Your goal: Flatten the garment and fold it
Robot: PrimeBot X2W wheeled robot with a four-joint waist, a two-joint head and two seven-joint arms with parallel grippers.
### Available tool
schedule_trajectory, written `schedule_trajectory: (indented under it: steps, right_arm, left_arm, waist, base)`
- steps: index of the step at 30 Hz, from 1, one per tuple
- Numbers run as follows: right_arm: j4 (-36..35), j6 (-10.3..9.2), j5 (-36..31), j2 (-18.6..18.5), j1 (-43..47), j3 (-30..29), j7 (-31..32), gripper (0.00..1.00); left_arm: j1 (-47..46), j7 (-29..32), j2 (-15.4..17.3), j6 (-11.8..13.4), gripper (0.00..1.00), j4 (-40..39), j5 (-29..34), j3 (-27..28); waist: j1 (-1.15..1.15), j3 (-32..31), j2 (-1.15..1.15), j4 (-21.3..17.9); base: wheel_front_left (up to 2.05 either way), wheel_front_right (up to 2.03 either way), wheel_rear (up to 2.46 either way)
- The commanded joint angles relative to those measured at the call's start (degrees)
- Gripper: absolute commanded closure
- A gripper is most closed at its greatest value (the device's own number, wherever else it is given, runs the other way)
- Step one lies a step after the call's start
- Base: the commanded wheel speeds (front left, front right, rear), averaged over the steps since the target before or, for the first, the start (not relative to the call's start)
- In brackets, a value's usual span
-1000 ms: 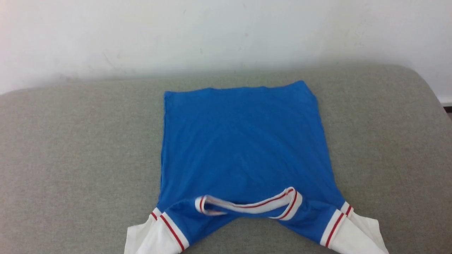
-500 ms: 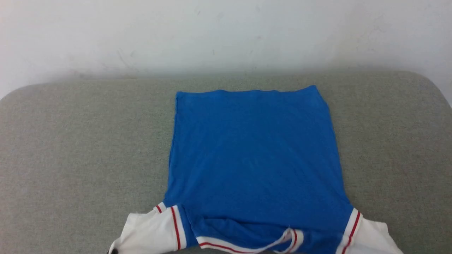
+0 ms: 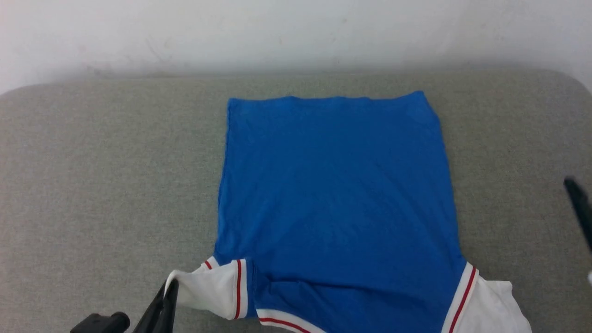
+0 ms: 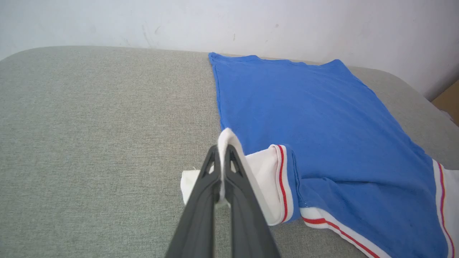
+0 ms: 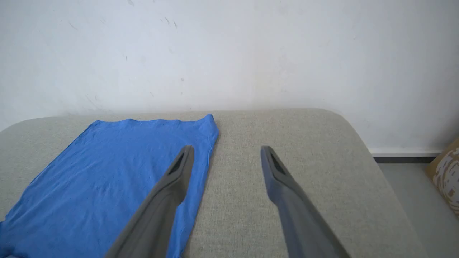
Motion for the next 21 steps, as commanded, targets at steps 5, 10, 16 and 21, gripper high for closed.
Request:
schedule_trajectory:
  steps: [5,10,16,21]
  right_arm:
    - [1.8,-0.05,-1.8,-1.9,-15.2,1.5,4.6,0.00]
    - [11.0,-0.05,-8.8,-1.7,-30.5,3.5,10.1,0.00]
    - [23.0,-0.05,-16.7,2.2,-43.0,3.0,17.5,0.00]
    - [29.9,-0.05,-21.3,2.3,-49.5,2.1,18.6,0.00]
  left_arm:
    - [-3.7,0.3,-0.5,0.5,1.00,-1.6,2.0,-1.5]
    - [-7.2,0.5,-1.4,0.1,1.00,-2.6,3.7,-3.8]
    - [-10.8,0.8,-2.7,0.0,1.00,-4.5,5.8,-6.1]
    - [-14.0,0.5,-4.1,-0.4,1.00,-5.2,7.4,-8.4]
  waist:
    - [-0.01,5.4,0.00,1.4]
    - [-0.01,10.1,0.00,3.8]
    - [-0.01,15.6,0.00,7.3]
    - [-0.01,20.4,0.00,10.5]
  base:
    - [0.00,0.00,0.00]
    - [0.00,0.00,0.00]
    - [0.00,0.00,0.00]
    - [0.00,0.00,0.00]
